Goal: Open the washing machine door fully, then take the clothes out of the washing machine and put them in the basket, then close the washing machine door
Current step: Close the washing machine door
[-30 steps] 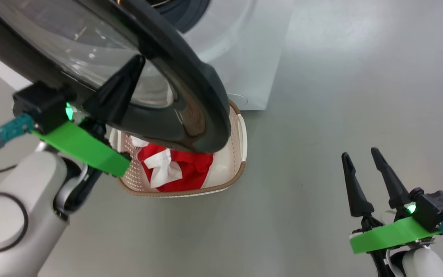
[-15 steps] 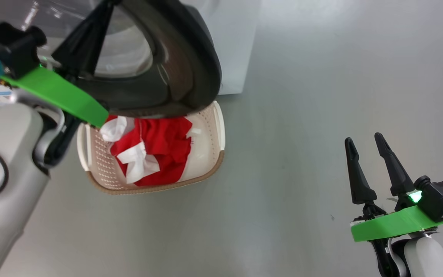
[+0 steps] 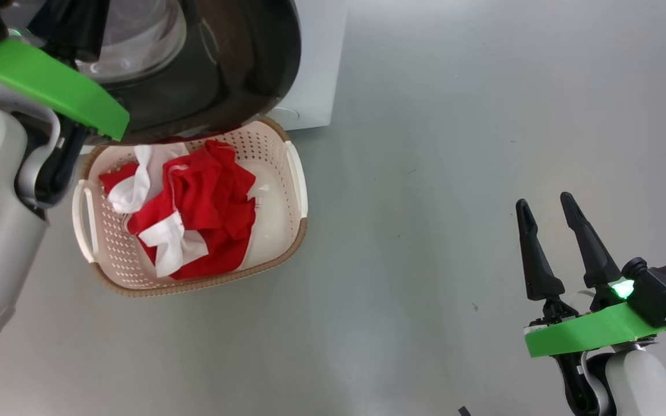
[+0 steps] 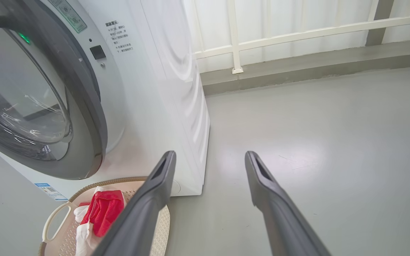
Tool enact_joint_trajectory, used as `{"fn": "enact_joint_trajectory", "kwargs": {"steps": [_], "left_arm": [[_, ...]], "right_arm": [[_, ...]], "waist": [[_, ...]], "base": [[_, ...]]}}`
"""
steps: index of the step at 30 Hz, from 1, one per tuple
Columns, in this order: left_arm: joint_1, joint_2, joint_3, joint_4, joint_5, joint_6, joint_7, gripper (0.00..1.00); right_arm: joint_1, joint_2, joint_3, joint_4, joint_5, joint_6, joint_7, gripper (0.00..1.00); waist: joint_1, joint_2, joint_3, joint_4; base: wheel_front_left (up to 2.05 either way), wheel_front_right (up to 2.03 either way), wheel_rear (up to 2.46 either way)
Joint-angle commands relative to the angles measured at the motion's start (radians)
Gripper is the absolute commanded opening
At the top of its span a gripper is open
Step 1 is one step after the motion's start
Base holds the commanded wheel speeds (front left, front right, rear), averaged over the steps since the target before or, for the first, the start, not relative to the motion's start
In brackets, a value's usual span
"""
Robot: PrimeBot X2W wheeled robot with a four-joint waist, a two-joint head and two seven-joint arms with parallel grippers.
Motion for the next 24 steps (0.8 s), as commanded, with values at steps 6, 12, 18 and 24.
{"fn": "enact_joint_trajectory", "kwargs": {"steps": [6,12,18,24], "left_arm": [[-0.040,0.029,0.035,-0.018,-0.004,-0.006,-0.008,0.00],[-0.007,0.020,0.038,-0.026,-0.007,-0.006,-0.008,0.00],[0.061,0.009,0.062,-0.046,-0.011,-0.006,-0.008,0.00],[0.190,-0.014,0.125,-0.083,0.005,-0.006,-0.008,0.00]], "right_arm": [[-0.016,0.000,0.021,-0.027,0.011,0.006,-0.006,1.00],[-0.011,0.000,0.020,-0.023,0.003,0.006,-0.006,1.00],[0.003,0.000,0.017,-0.018,-0.012,0.006,-0.006,1.00],[0.026,0.000,0.009,-0.018,-0.033,0.006,-0.006,1.00]], "waist": [[0.0000,0.0000,-0.001,-0.006],[0.0000,0.0000,-0.019,0.006],[0.0000,0.0000,-0.050,0.024],[0.0000,0.0000,-0.090,0.056]], "base": [[0.00,0.00,0.00],[0.00,0.00,0.00],[0.00,0.00,0.00],[0.00,0.00,0.00]]}}
